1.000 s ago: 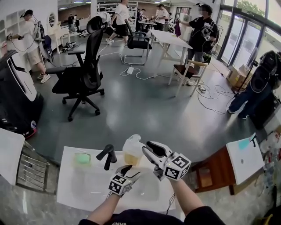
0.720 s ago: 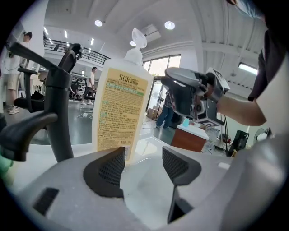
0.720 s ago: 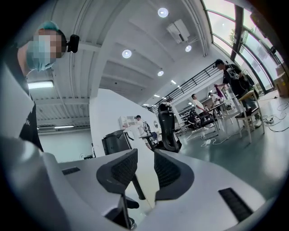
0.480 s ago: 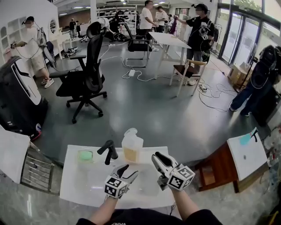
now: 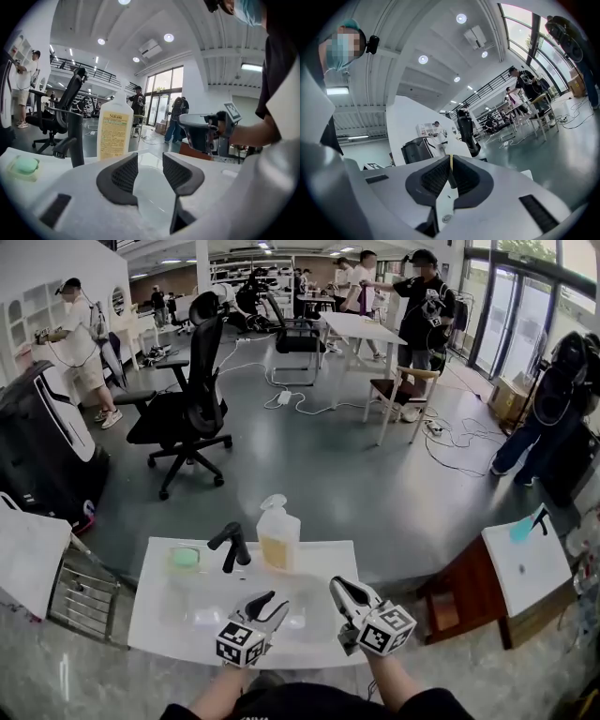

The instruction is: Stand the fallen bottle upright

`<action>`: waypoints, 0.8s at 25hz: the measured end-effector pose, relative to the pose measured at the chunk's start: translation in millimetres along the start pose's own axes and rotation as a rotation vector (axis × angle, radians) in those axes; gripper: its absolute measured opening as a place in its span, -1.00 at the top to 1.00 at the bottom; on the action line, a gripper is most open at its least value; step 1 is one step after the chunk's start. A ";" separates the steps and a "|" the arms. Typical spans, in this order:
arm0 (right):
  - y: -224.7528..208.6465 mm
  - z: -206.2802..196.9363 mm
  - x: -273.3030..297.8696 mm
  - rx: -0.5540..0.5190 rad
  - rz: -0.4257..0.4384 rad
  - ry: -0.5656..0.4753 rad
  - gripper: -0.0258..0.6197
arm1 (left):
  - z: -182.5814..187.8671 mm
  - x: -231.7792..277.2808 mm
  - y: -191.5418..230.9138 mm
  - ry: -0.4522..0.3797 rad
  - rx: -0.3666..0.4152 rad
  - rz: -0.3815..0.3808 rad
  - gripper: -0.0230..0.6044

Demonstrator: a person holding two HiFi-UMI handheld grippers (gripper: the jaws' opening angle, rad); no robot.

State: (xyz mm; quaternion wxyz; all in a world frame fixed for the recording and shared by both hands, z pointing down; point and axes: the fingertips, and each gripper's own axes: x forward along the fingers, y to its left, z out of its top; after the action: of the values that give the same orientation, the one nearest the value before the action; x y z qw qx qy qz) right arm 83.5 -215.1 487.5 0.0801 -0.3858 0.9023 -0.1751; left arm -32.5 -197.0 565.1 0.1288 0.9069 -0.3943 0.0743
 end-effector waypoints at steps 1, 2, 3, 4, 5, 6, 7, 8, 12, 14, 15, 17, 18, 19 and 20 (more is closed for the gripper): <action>2.8 -2.7 -5.1 0.000 0.001 0.004 0.86 | 1.8 -4.5 -4.2 -0.011 0.003 0.005 0.38; 5.5 -5.5 -9.8 0.001 0.002 0.008 0.88 | 3.0 -8.9 -7.8 -0.020 0.005 0.010 0.42; 8.1 -8.3 -14.4 0.004 0.002 0.010 0.90 | 3.4 -13.4 -11.0 -0.029 0.008 0.017 0.47; 10.4 -11.0 -19.0 0.007 0.002 0.012 0.91 | 3.5 -17.9 -14.4 -0.035 0.012 0.024 0.53; 12.8 -13.6 -23.7 0.009 0.003 0.014 0.91 | 3.6 -22.5 -18.0 -0.041 0.016 0.031 0.58; 15.2 -16.1 -28.5 0.010 0.005 0.018 0.91 | 3.8 -27.1 -22.0 -0.047 0.020 0.038 0.64; 17.5 -18.2 -33.4 0.010 0.006 0.022 0.91 | 4.1 -31.7 -26.4 -0.053 0.025 0.045 0.67; 19.8 -20.1 -38.1 0.009 0.007 0.027 0.91 | 4.5 -35.9 -30.9 -0.058 0.028 0.051 0.70; 27.3 -28.5 -53.3 0.003 0.016 0.045 0.91 | 4.3 -49.6 -46.6 -0.073 0.037 0.069 0.79; 29.5 -33.3 -60.5 0.002 0.019 0.051 0.91 | 3.5 -54.6 -53.4 -0.078 0.044 0.076 0.81; 30.5 -35.8 -64.0 0.001 0.019 0.056 0.91 | 3.1 -56.8 -56.7 -0.079 0.047 0.078 0.81; 33.0 -40.7 -70.7 0.001 0.022 0.066 0.91 | 2.7 -61.2 -63.6 -0.080 0.054 0.079 0.82; 34.5 -42.5 -74.1 0.001 0.020 0.069 0.91 | 2.4 -63.4 -66.8 -0.079 0.057 0.080 0.82; 35.9 -44.2 -77.4 0.000 0.018 0.071 0.91 | 2.1 -65.6 -69.8 -0.078 0.059 0.081 0.83; 37.2 -46.1 -80.6 -0.001 0.015 0.074 0.91 | 1.7 -67.5 -72.6 -0.077 0.062 0.081 0.83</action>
State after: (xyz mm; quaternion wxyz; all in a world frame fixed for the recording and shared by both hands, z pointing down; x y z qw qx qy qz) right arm 101.4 -121.2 517.0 0.0480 -0.3721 0.9076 -0.1883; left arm -24.9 -102.9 534.8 0.0825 0.8958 -0.4330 0.0566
